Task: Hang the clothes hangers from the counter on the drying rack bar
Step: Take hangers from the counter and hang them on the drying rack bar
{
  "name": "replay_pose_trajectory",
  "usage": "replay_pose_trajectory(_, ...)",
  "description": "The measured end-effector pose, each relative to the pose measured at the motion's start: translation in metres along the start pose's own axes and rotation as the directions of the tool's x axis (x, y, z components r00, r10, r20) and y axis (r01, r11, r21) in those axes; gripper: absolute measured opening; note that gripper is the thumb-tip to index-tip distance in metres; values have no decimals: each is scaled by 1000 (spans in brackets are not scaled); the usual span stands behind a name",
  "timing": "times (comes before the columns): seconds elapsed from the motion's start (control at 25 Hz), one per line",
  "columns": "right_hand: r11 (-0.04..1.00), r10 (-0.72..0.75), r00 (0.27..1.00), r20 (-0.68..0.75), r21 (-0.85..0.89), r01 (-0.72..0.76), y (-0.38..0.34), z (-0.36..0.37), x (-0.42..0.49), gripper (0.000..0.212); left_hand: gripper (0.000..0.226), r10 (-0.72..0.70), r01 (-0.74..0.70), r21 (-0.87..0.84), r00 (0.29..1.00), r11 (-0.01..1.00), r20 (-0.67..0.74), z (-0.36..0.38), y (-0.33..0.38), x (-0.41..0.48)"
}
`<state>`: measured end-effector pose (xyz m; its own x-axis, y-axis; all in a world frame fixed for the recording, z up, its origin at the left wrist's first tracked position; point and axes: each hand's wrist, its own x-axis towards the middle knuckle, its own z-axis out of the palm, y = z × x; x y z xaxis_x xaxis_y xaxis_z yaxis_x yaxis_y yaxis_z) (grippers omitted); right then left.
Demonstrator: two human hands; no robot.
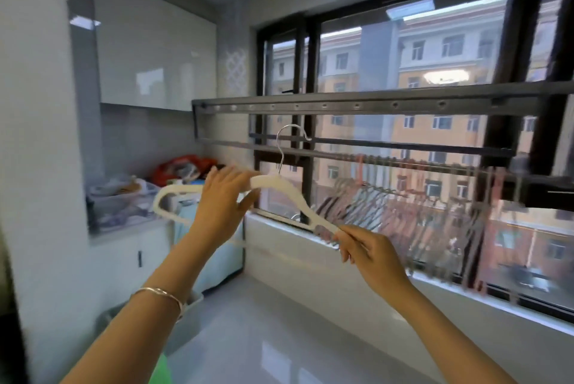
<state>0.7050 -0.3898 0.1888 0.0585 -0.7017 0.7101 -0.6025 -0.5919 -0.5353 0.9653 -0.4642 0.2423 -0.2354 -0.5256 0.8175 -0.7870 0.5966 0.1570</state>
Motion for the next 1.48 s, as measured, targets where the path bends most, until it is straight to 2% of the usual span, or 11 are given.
replay_pose_trajectory(0.12, 999, 35, 999, 14, -36, -35, 1, 43, 19, 23, 20, -88, 89, 8, 968, 996, 237, -17, -53, -23)
replay_pose_trajectory(0.24, 995, 62, 998, 0, -83, -61, 10, 74, 53, 10, 17, -229, 330, -166, 866, 929, 445, -20, -87, -33)
replay_pose_trajectory(0.28, 992, 63, 998, -12, -112, -63, 16, 82, 64, 9, 18, -277, 414, -218, 838, 884, 471, -18, -96, -34)
replay_pose_trajectory(0.4, 977, 61, 998, -3, -203, -60, 38, 99, 94, 32, 23, -379, 562, -271, 772, 781, 511, -1, -121, -29)
replay_pose_trajectory(0.52, 968, 72, 997, 10, -240, -68, 62, 100, 118, 36, 22, -413, 642, -255, 698, 723, 584, 32, -129, -14)
replay_pose_trajectory(0.6, 960, 93, 995, 25, -268, -83, 81, 95, 135, 38, 20, -420, 672, -269, 674, 690, 607, 62, -125, 3)
replay_pose_trajectory(0.8, 933, 174, 984, 46, -327, -149, 126, 84, 158, 40, 24, -486, 742, -450, 668, 497, 564, 145, -103, 41)
replay_pose_trajectory(1.08, 888, 286, 958, 33, -385, -252, 176, 86, 187, 50, 24, -251, 651, -693, 759, 309, 600, 261, -86, 102)
replay_pose_trajectory(1.2, 851, 324, 945, -32, -427, -307, 196, 96, 204, 50, 28, -157, 592, -764, 805, 255, 572, 302, -88, 137)
replay_pose_trajectory(1.36, 806, 377, 918, -125, -444, -392, 211, 103, 220, 47, 29, -36, 549, -811, 832, 203, 554, 331, -86, 185)
replay_pose_trajectory(1.48, 749, 404, 898, -174, -500, -434, 217, 107, 223, 48, 29, 35, 567, -798, 811, 204, 585, 351, -76, 211)
